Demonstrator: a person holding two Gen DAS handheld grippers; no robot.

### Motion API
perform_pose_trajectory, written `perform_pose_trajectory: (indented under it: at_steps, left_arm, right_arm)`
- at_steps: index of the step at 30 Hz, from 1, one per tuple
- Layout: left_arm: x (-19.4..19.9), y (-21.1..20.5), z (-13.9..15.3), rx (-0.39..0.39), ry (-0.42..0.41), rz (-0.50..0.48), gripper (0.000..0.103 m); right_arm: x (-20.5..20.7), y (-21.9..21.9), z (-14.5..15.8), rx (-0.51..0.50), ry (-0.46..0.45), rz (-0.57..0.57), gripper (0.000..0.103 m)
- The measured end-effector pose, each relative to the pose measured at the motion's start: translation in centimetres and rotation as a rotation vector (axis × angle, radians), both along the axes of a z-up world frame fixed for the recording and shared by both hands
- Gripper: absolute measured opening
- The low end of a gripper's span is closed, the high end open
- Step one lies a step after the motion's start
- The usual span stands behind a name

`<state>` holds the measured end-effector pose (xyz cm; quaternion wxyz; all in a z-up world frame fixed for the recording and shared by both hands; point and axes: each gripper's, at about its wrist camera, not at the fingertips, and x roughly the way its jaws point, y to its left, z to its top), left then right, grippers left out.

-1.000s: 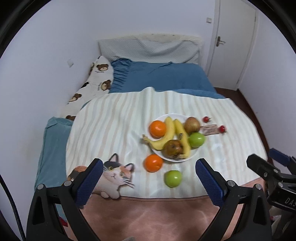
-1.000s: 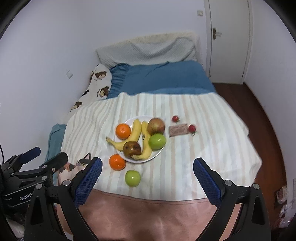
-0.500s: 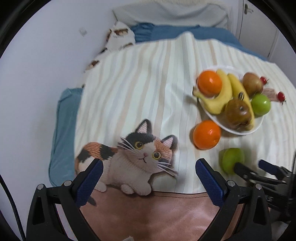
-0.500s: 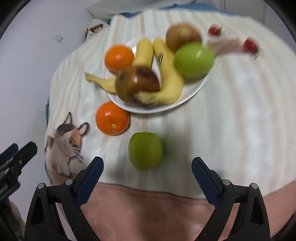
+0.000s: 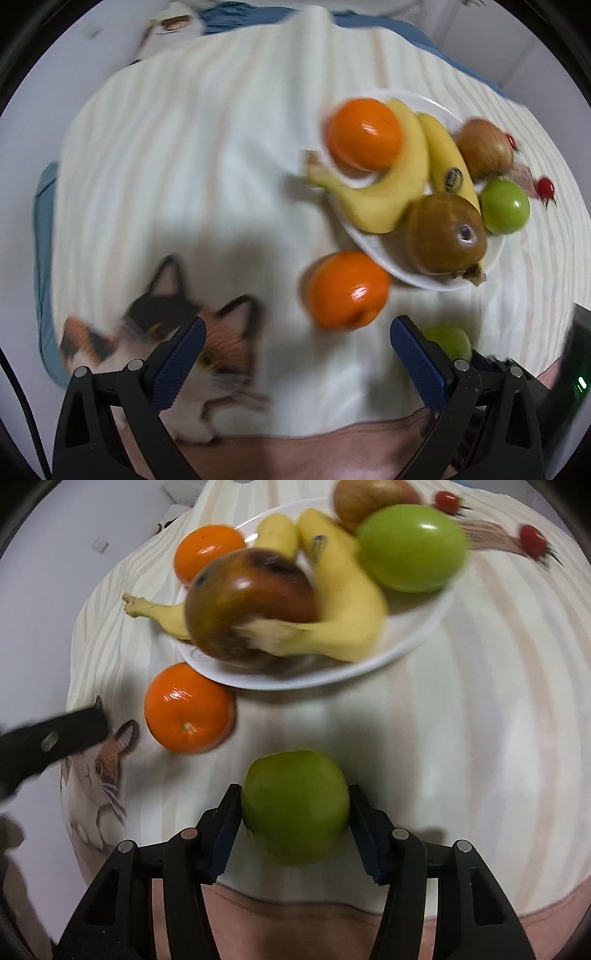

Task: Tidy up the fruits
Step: 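Grasp the orange with the left tool while the right tool grasps the green apple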

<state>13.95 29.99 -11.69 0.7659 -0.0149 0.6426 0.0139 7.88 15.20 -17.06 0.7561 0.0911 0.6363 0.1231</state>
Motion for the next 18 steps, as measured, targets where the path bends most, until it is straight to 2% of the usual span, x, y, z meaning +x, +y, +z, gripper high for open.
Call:
perform_pose_trajectory:
  at_steps: [7,9,10,14,15,18]
  left_arm:
    - [2.1,-3.9,-3.7,0.026,0.043,-0.151,0.100]
    - [2.3,-4.5,-4.2,0.033,0.034,-0.168,0.081]
    - [2.5,-4.7,-4.5,0.050,0.031,-0.165,0.063]
    - [2.2,-4.8,-4.7,0.049,0.013,-0.161,0.062]
    - [1.9,-4.7,-4.5,0.049,0.009,-0.161,0.062]
    - [-0.4,-3.8,-3.5,0.032,-0.007,-0.136,0.062]
  right_arm:
    - [-1.8,-2.8,0.9,-0.028,0.014,-0.026,0.059]
    - [-2.0,-3.0,0.9,-0.027,0.020,-0.034,0.059]
    - [-2.0,-3.1,0.9,-0.027,0.021,-0.035,0.059]
    - [-2.4,-3.0,1.0,-0.031,0.022,-0.027,0.059]
    - [-1.5,-3.8,1.0,-0.031,0.025,-0.027,0.059]
    - [-1.3,-2.8,0.8,-0.032,0.039,-0.011,0.059]
